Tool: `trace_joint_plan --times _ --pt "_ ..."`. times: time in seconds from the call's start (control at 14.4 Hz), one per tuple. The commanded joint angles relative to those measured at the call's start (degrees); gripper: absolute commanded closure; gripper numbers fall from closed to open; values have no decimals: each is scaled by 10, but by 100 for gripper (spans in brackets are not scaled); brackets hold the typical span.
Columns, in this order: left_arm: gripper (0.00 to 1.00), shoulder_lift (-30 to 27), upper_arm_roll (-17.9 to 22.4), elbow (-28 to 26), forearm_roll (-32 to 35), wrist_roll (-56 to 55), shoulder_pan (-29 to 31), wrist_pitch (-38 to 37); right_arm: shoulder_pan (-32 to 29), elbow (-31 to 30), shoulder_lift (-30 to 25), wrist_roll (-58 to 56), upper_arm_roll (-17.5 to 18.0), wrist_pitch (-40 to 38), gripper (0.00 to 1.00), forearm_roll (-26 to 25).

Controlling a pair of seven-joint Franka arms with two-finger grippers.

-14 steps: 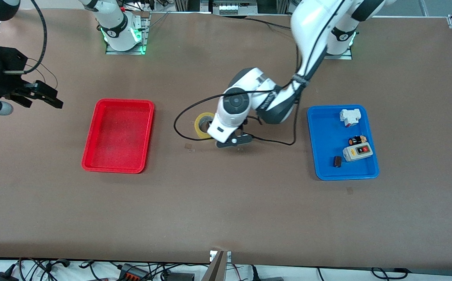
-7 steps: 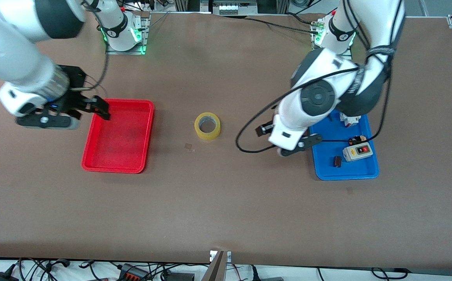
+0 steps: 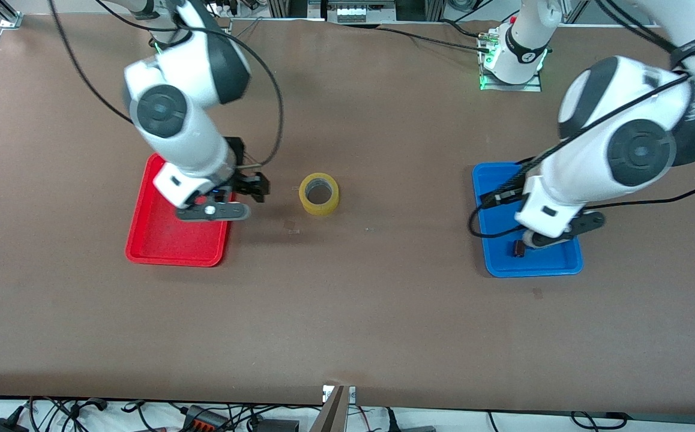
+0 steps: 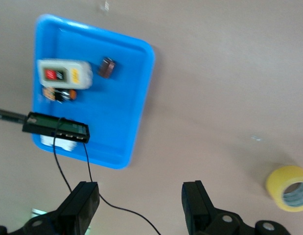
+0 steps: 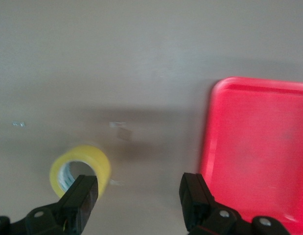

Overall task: Place and move tape with both arms
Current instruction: 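Grasp the tape rim with the right gripper while the left gripper retracts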

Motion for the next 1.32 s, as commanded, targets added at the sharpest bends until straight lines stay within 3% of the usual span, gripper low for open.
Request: trace_joint_plan --times 0.0,0.48,0.55,0.69,0.9,1.11,1.25 --pt "0 -16 -7 -14 11 82 43 -14 36 -41 23 32 -3 76 2 -6" --pt "0 -41 -6 -12 10 228 131 -23 86 -85 82 58 -3 141 2 -5" --pt "0 -48 1 -15 7 269 134 -28 88 -97 83 58 -3 153 2 -5" --pt "0 -64 58 -24 0 329 116 -50 100 -117 86 59 -3 174 2 -5" --pt "0 -123 125 -101 -20 351 60 -39 104 -149 91 59 -3 209 2 -5" --pt "0 -186 139 -194 -18 344 23 15 108 -153 99 59 -3 228 5 -4" --pt "0 -200 139 -199 -19 353 22 24 108 -153 108 59 -3 243 10 -4"
